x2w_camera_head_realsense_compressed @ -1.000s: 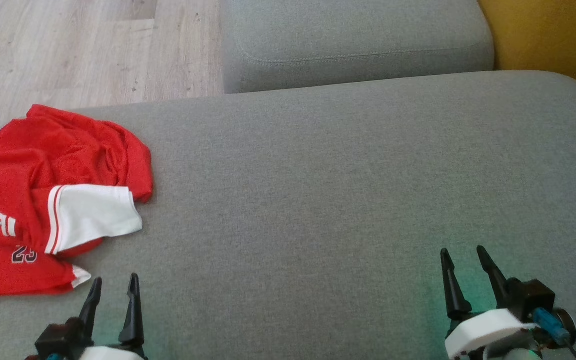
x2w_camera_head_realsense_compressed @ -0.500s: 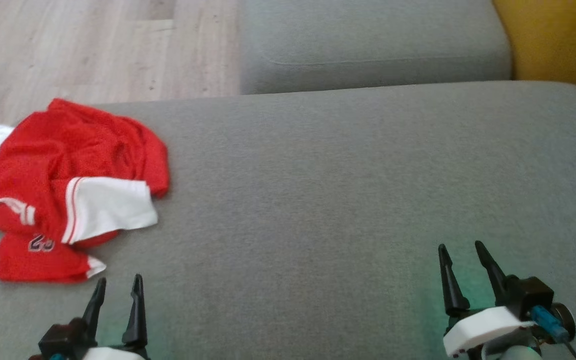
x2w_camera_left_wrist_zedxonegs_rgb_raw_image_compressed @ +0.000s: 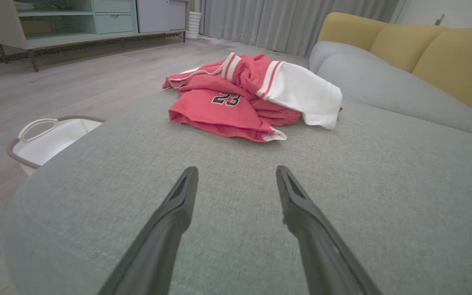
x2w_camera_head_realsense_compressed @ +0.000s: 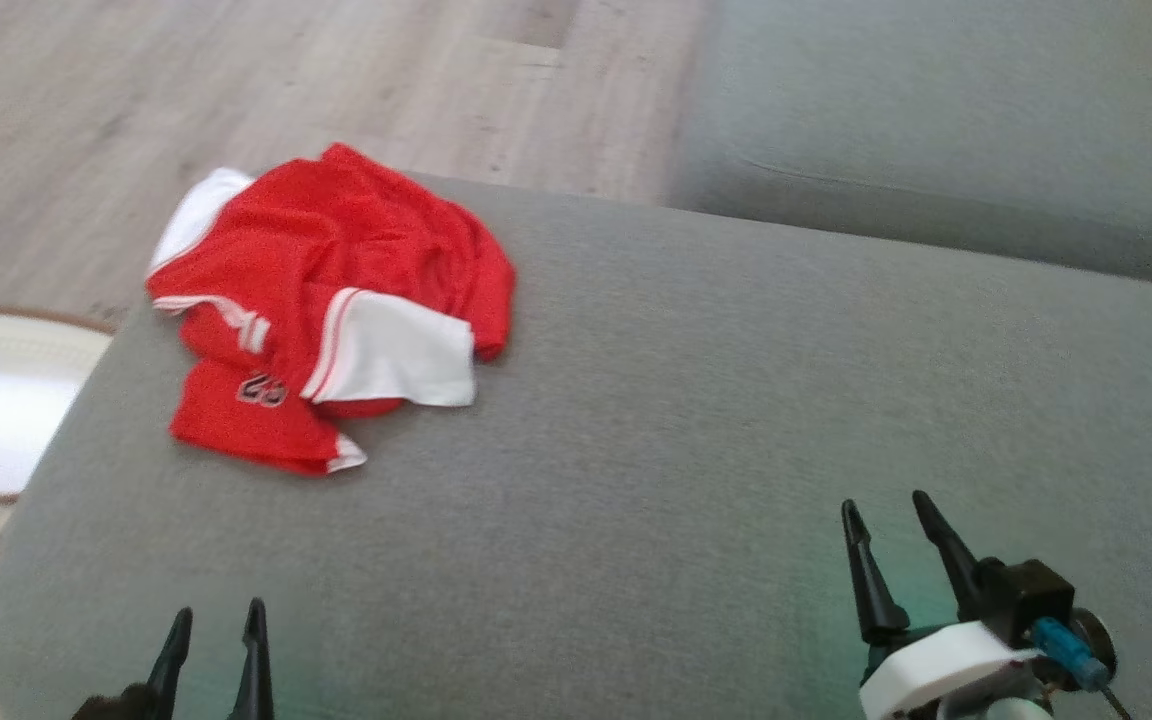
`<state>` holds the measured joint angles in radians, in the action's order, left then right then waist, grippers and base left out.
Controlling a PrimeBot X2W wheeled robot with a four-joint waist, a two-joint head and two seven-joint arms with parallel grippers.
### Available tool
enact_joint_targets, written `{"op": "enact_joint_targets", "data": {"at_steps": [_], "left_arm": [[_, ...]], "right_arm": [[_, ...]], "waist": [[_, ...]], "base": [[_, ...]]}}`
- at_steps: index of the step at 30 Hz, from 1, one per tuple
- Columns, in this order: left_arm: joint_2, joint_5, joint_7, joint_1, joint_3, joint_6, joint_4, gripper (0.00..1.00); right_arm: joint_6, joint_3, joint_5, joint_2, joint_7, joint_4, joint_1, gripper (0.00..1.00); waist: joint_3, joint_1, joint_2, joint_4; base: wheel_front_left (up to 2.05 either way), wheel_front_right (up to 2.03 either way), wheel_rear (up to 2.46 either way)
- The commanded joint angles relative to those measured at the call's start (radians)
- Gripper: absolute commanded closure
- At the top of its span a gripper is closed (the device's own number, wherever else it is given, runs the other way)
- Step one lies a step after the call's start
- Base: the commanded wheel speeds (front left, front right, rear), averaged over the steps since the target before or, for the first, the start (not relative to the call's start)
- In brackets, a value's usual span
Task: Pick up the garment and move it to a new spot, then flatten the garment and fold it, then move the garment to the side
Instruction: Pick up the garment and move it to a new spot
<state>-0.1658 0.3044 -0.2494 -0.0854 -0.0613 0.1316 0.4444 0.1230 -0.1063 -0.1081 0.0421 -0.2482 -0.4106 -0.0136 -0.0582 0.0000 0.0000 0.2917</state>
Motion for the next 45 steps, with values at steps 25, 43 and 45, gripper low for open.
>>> {"op": "enact_joint_targets", "data": {"at_steps": [25,43,45], "left_arm": [[-0.278,0.298,0.225,0.637,-0.009,-0.001,0.013,0.0],[-0.32,0.452,0.274,1.007,-0.23,-0.001,0.522,0.0],[-0.318,0.469,0.273,1.012,-0.262,-0.001,0.534,0.0]], "right_arm": [[0.008,-0.07,0.158,0.008,-0.014,0.101,0.27,0.0],[0.008,-0.075,0.272,0.008,0.044,0.212,0.304,0.0],[0.008,-0.074,0.275,0.008,0.049,0.222,0.294,0.0]], "waist": [[0.45,0.0,0.0,-0.013],[0.609,0.0,0.0,-0.053],[0.609,0.0,0.0,-0.054]], "base": [[0.0,0.0,0.0],[0.0,0.0,0.0],[0.0,0.0,0.0]]}}
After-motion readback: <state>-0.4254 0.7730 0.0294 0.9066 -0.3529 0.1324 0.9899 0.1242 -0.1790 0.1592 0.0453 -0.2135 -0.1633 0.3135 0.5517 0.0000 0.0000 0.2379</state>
